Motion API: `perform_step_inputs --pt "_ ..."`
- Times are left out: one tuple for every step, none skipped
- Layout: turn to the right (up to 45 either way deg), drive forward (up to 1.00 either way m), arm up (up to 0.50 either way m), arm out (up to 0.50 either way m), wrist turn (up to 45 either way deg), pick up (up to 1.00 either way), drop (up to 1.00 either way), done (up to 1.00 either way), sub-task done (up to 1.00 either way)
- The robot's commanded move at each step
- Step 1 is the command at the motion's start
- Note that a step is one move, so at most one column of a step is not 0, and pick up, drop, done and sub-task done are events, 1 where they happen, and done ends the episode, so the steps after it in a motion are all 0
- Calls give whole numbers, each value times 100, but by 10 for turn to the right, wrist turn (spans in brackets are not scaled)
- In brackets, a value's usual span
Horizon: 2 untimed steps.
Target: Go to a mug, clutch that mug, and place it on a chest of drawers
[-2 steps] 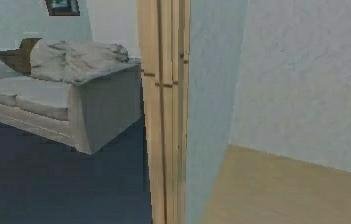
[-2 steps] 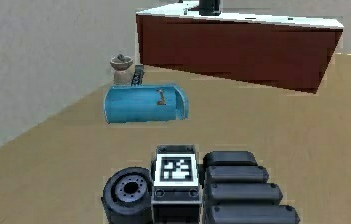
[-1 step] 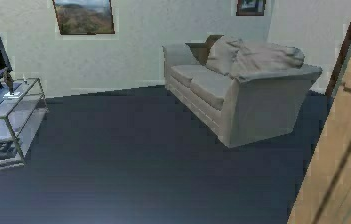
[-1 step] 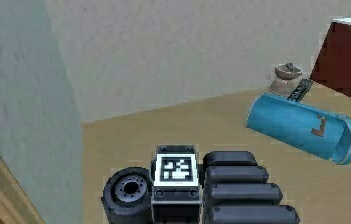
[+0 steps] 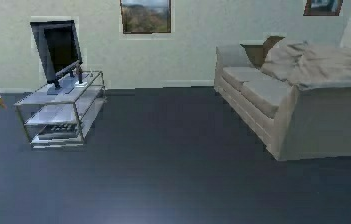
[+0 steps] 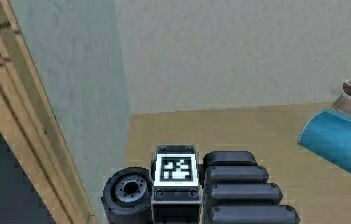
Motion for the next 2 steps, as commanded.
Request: perform_step_inputs --pt "0 45 0 0 0 0 0 0 0" --pt "-60 0 0 0 0 0 0 0 0"
